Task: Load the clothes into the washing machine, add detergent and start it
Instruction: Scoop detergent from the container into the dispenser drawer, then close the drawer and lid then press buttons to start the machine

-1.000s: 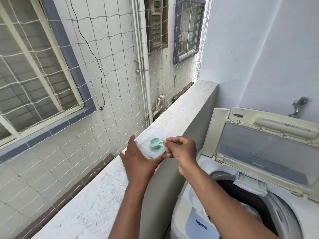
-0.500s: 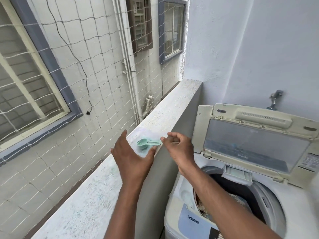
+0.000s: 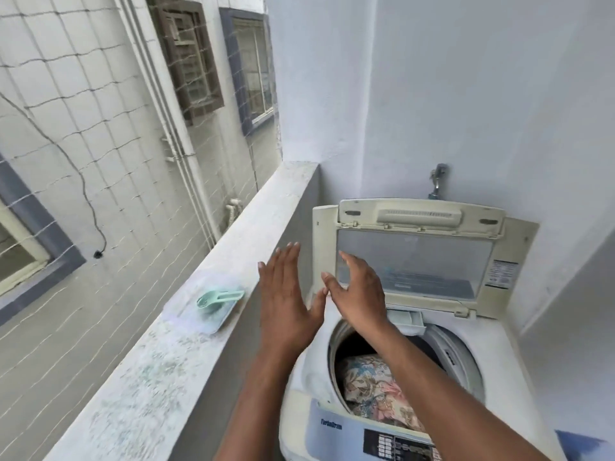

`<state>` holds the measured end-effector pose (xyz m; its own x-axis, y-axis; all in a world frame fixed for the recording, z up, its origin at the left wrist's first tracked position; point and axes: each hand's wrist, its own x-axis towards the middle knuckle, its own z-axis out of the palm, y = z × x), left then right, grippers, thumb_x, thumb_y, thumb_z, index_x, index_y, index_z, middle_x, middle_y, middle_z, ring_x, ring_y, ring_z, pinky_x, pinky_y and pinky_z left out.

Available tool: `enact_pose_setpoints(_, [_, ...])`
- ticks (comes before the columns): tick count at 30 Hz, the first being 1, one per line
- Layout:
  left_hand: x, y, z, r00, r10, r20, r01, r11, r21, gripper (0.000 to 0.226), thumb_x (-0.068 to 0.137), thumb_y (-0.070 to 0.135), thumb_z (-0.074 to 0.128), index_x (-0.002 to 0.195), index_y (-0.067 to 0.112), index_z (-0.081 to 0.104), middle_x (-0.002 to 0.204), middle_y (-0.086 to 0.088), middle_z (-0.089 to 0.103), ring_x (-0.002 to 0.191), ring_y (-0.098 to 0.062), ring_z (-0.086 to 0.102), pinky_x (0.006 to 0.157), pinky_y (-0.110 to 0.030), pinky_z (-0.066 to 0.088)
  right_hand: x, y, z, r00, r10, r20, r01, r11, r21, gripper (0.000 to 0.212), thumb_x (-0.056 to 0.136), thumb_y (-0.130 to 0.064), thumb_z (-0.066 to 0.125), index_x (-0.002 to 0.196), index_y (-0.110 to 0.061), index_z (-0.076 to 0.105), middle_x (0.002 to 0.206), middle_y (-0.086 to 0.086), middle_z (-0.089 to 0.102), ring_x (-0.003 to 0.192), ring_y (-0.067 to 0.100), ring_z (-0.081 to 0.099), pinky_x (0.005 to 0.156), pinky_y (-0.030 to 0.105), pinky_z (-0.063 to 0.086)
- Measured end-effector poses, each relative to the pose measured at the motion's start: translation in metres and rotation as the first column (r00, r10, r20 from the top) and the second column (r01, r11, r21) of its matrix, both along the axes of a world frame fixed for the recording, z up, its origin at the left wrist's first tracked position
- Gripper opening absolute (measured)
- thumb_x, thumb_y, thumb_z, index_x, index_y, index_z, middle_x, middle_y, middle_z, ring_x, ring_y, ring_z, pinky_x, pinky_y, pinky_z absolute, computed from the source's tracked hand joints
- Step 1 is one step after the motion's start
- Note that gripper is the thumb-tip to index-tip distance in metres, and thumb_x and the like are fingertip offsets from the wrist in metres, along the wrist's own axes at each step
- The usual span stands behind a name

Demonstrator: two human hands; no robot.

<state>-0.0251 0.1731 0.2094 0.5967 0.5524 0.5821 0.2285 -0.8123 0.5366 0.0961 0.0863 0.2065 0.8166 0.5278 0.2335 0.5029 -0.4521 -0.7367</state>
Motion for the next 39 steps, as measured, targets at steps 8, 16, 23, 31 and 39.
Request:
enact_pose_setpoints(8, [0.07,-0.028,-0.056,0.973,-0.145,-0.18,0.14,0.989,-0.04,0.091,0.088,0.036,0.074,0.163,0.015,0.027,0.166,-0.007,0.035,0.157,-0.03,0.026,0.132,-0.044,0.001,0.053,-0.064,-0.038,0.979,-0.19,0.07,0.198,0.971,-0.134,0.071,0.096,-0.048,0.067,0.157,-0.024,0.041,0.162,0.0,0.042,0.149,0.024,0.037,0.114,0.049,0.036])
enact_pose_setpoints(16, [0.117,-0.047,-0.125,0.85,-0.15,-0.505,0.207,0.976,0.06,0.098,0.1,0.052,0.052,0.166,0.013,-0.009,0.173,-0.008,-0.018,0.16,-0.028,-0.02,0.132,-0.049,-0.004,0.094,-0.109,-0.1,0.98,-0.18,0.086,0.199,0.856,-0.478,0.079,0.106,-0.056,0.037,0.167,-0.024,-0.004,0.175,-0.001,-0.012,0.161,0.021,-0.004,0.125,0.059,0.01])
enact_pose_setpoints(23, [0.141,-0.049,-0.172,0.64,-0.128,-0.758,0.269,0.961,0.065,0.101,0.101,0.057,0.044,0.162,0.01,-0.021,0.17,-0.013,-0.027,0.157,-0.032,-0.029,0.129,-0.058,-0.009,0.118,-0.12,-0.153,0.99,-0.131,0.061,0.139,0.748,-0.648,0.082,0.107,-0.052,0.039,0.166,-0.02,-0.009,0.172,0.007,-0.021,0.161,0.029,-0.01,0.124,0.067,0.008])
enact_pose_setpoints(31, [0.178,-0.056,-0.227,0.503,-0.213,-0.838,0.292,0.954,-0.067,0.099,0.101,0.057,0.042,0.164,0.01,-0.017,0.175,-0.012,-0.012,0.161,-0.03,-0.015,0.128,-0.059,-0.011,0.145,-0.119,-0.204,0.992,-0.119,-0.033,0.065,0.727,-0.683,0.09,0.103,-0.049,0.052,0.166,-0.018,-0.005,0.174,0.012,-0.014,0.161,0.031,-0.004,0.125,0.061,0.008])
enact_pose_setpoints(39, [0.198,-0.068,-0.263,0.68,-0.283,-0.677,0.088,0.948,-0.307,0.099,0.097,0.045,0.062,0.166,0.006,0.002,0.171,-0.016,0.022,0.158,-0.032,0.022,0.13,-0.047,0.018,0.156,-0.118,-0.242,0.983,-0.174,-0.064,0.099,0.787,-0.609,0.097,0.097,-0.036,0.068,0.165,-0.012,0.004,0.171,0.014,0.014,0.157,0.033,0.02,0.121,0.054,0.032])
